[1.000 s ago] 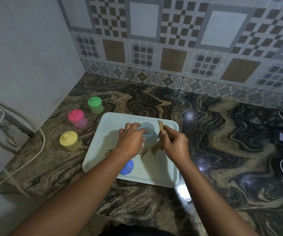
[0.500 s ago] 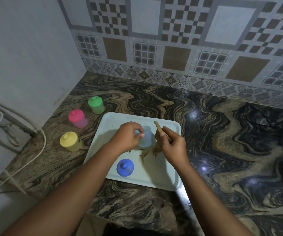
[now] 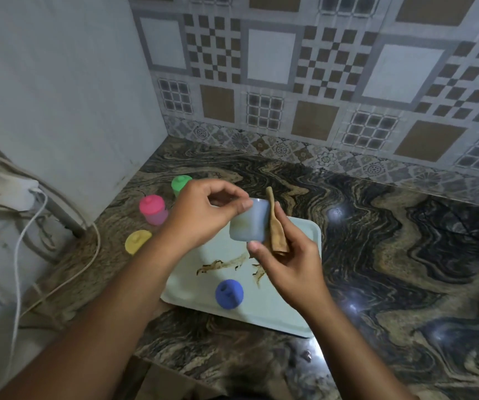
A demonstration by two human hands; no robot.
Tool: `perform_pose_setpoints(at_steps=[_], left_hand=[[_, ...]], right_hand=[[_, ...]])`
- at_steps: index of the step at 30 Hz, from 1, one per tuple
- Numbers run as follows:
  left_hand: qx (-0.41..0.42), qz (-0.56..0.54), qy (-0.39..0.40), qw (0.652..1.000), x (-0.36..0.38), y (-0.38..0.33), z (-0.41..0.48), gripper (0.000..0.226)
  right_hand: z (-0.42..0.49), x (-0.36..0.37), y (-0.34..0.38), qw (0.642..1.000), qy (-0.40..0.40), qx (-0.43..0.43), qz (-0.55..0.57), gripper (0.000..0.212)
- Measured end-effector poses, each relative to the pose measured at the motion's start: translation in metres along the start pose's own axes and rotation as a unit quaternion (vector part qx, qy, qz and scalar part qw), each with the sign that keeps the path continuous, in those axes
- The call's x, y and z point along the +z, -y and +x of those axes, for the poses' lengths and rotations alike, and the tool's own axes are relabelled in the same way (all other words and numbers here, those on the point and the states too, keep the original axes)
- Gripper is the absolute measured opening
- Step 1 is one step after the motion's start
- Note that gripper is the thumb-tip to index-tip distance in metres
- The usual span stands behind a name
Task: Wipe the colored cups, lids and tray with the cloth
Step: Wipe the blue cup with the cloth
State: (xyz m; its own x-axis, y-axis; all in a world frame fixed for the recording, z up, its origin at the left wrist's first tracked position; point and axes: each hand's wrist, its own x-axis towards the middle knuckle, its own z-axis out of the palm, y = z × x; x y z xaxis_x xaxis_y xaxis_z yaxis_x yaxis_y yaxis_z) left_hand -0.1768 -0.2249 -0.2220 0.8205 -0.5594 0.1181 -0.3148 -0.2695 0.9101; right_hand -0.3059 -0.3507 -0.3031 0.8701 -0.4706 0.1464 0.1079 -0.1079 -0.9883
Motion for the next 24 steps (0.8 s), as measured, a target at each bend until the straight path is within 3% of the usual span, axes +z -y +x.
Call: perform_pose_setpoints(at_steps=[3,7,13,18,21,24], left_hand=[[0.009,-0.022,-0.023,0.999,-0.009,-0.011,-0.005,0.009],[0.032,-0.054,-0.001,0.998,-0.025,-0.019,-0.006,0.016],[0.022,-0.093,0.024,0.995,-0.035,-0.022,-0.003,0.019],[0.069,0.044,-0.010,0.997,-0.027,-0.029,-0.006,0.016],[0.074,-0.008,-0.010,0.997,-0.026,-0.031,-0.007,0.003],[0.030,-0.082,0.037,0.995,-0.033,-0.026,-0.005,0.011]], right_hand=[[-0.001,0.010,0.006,0.996,-0.026,-0.052,-0.061,0.099],[0.004,0.016,0.020,0.993,-0.082,-0.083,-0.014,0.096],[0.009,0.022,0.024,0.989,-0.065,-0.130,-0.031,0.093],[0.009,0.029,0.020,0.975,-0.074,-0.187,-0.095,0.099],[0.009,0.030,0.019,0.979,-0.089,-0.174,-0.050,0.096],[0.009,0.028,0.021,0.982,-0.105,-0.155,-0.009,0.095]])
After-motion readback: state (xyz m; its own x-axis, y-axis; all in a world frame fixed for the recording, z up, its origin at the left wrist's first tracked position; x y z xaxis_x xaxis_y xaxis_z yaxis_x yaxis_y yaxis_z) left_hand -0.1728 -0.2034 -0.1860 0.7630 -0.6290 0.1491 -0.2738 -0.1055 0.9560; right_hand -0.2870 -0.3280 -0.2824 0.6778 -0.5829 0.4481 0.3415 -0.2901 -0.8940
